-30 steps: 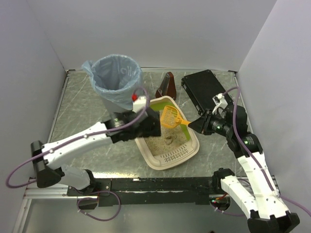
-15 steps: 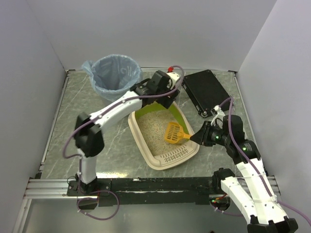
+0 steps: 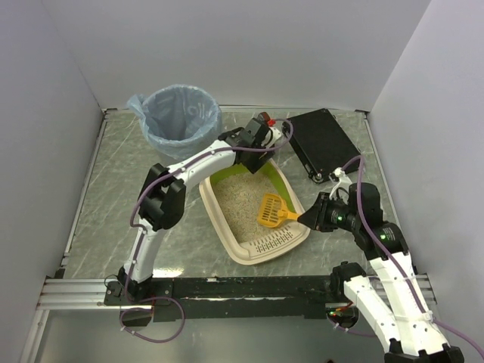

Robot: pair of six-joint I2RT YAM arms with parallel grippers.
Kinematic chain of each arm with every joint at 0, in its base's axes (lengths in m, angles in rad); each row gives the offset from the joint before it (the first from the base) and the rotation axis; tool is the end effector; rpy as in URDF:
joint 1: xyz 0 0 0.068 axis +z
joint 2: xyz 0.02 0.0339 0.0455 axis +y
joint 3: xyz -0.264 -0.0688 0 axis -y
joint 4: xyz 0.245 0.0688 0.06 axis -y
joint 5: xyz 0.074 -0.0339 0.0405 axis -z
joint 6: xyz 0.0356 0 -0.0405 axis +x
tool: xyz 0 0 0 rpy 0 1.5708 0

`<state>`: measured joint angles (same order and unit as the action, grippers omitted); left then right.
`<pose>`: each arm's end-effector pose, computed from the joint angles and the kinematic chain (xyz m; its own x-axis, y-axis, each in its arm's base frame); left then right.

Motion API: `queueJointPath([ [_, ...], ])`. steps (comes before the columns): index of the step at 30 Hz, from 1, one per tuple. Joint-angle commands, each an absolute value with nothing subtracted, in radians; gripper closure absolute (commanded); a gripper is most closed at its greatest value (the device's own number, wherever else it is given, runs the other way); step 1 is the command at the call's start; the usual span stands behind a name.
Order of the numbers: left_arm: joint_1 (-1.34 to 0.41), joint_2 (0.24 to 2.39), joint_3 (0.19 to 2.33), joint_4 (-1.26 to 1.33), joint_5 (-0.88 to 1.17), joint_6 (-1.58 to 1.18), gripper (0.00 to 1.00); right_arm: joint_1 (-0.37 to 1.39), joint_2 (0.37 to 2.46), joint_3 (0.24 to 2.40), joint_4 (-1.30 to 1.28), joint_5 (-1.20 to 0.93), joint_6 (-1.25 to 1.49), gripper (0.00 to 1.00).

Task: Clean the litter box

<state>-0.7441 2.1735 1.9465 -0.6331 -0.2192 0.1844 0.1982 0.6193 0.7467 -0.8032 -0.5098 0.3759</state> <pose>0.3678 -0.3281 0.2519 -0.4461 0.6539 -0.6111 0.6495 0.7062 0.2816 0.1166 0.0411 0.2917 -0.7706 0.1721 -0.6137 -0.2820 0.7715 0.5704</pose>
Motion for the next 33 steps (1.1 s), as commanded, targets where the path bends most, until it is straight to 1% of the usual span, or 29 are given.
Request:
queueJointPath([
  [1,-0.747,2.163,1.89,-0.628,-0.279,0.144,0.28,0.195,0.608,0.805,-0.801,-0.466,0.351,1.0],
  [2,-0.749,2.151,1.866,-0.615,-0.288,0.126,0.3,0.195,0.603,0.804,-0.795,-0.463,0.353,1.0],
  [5,-0.749,2.115,1.784,-0.603,-0.282,0.078,0.44,0.193,0.595,0.811,-0.778,-0.46,0.357,1.0],
  [6,-0.752,2.108,1.772,-0.623,-0.261,0.068,0.57,0.195,0.598,0.815,-0.773,-0.46,0.36,1.0],
  [8,-0.755,2.099,1.753,-0.649,-0.265,0.014,0.72,0.195,0.609,0.825,-0.769,-0.454,0.364,1.0],
  [9,-0.764,2.092,1.75,-0.663,-0.268,-0.027,0.88,0.195,0.612,0.828,-0.761,-0.456,0.362,1.0],
  [11,-0.779,2.065,1.73,-0.693,-0.253,-0.098,0.9,0.195,0.623,0.838,-0.736,-0.475,0.37,1.0],
  [12,-0.784,2.053,1.718,-0.696,-0.241,-0.119,0.96,0.195,0.632,0.845,-0.726,-0.483,0.373,1.0],
  [14,-0.798,2.016,1.68,-0.716,-0.206,-0.182,0.99,0.193,0.641,0.856,-0.721,-0.486,0.38,1.0],
  [16,-0.801,2.003,1.684,-0.765,-0.193,-0.278,0.99,0.195,0.649,0.879,-0.722,-0.48,0.387,1.0],
  [17,-0.801,2.0,1.713,-0.849,-0.177,-0.311,0.99,0.193,0.652,0.89,-0.729,-0.48,0.39,1.0],
  [20,-0.802,1.994,1.797,-0.995,-0.167,-0.374,0.99,0.192,0.664,0.928,-0.748,-0.497,0.385,1.0],
  [21,-0.805,1.982,1.801,-1.049,-0.173,-0.389,0.99,0.195,0.67,0.939,-0.756,-0.499,0.376,1.0],
  [23,-0.824,1.938,1.775,-1.071,-0.179,-0.434,0.99,0.195,0.676,0.942,-0.788,-0.491,0.359,1.0],
  [24,-0.828,1.924,1.752,-1.072,-0.219,-0.455,0.99,0.193,0.684,0.954,-0.807,-0.471,0.357,1.0],
  [25,-0.836,1.915,1.734,-1.087,-0.245,-0.518,0.99,0.195,0.69,0.965,-0.837,-0.39,0.36,1.0],
  [28,-0.847,1.901,1.684,-1.121,-0.34,-0.61,0.99,0.195,0.735,1.025,-0.975,-0.28,0.331,1.0],
  [30,-0.853,1.872,1.635,-1.095,-0.356,-0.635,0.99,0.196,0.785,1.083,-1.084,-0.256,0.293,1.0],
  [33,-0.854,1.838,1.614,-1.042,-0.328,-0.637,0.99,0.207,0.821,1.124,-1.146,-0.175,0.291,1.0],
])
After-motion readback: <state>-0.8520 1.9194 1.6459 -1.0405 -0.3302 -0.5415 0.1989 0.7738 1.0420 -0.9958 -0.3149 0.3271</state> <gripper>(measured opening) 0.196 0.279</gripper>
